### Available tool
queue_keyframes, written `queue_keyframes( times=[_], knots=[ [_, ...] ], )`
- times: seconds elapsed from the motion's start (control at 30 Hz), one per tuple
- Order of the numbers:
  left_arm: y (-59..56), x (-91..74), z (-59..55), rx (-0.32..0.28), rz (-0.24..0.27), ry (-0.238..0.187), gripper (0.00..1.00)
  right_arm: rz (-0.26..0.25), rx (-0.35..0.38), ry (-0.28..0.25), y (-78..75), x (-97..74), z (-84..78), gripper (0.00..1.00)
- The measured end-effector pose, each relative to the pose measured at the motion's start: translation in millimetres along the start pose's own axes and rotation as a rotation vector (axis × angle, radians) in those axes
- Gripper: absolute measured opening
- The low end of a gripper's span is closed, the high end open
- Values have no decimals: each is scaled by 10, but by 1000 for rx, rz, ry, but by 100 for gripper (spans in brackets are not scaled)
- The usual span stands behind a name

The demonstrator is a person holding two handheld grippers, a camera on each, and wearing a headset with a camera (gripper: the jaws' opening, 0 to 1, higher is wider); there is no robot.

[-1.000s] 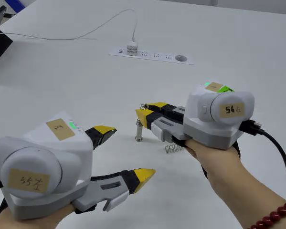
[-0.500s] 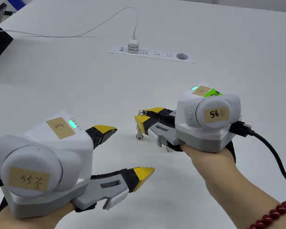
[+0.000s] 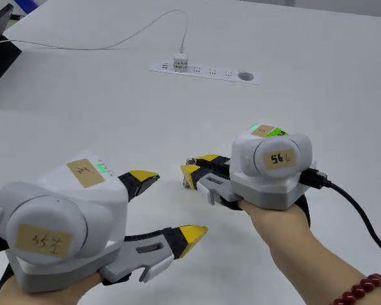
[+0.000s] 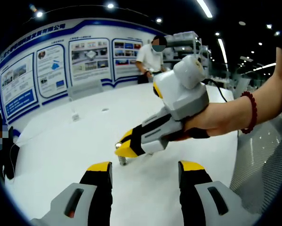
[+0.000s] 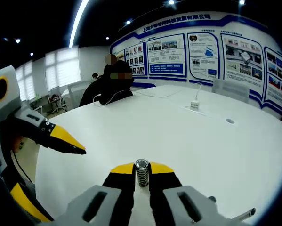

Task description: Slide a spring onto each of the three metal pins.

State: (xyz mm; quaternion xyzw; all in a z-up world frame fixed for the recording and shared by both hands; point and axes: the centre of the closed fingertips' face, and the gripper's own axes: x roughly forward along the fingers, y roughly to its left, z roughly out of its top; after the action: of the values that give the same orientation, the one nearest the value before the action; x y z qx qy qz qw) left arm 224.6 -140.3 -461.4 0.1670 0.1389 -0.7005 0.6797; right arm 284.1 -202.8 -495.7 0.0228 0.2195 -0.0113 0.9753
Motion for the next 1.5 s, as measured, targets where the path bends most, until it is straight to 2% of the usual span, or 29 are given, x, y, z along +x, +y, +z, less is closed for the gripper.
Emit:
queue_keyframes(
  times=[0.33,0.5,0.67,0.73,1.03,1.27,1.5],
  knots=[
    [-5,-3,-6,1,-2,2,57,7,-5,24,37,22,-65,12],
    [-3,-7,2,4,0,0,56,4,29,33,45,13,-86,14],
    [-5,-6,2,6,1,1,56,9,30,1,77,-43,24,19],
    [-8,-5,6,10,1,0,56,3,60,-23,58,-73,95,21],
    [-1,-8,34,23,6,-6,56,1,105,-57,-4,-264,287,29],
    [-30,9,58,47,-7,-5,56,-6,110,-62,-90,-418,347,33],
    [-106,84,106,89,-45,0,56,-31,93,-55,-201,-600,348,35]
  ],
)
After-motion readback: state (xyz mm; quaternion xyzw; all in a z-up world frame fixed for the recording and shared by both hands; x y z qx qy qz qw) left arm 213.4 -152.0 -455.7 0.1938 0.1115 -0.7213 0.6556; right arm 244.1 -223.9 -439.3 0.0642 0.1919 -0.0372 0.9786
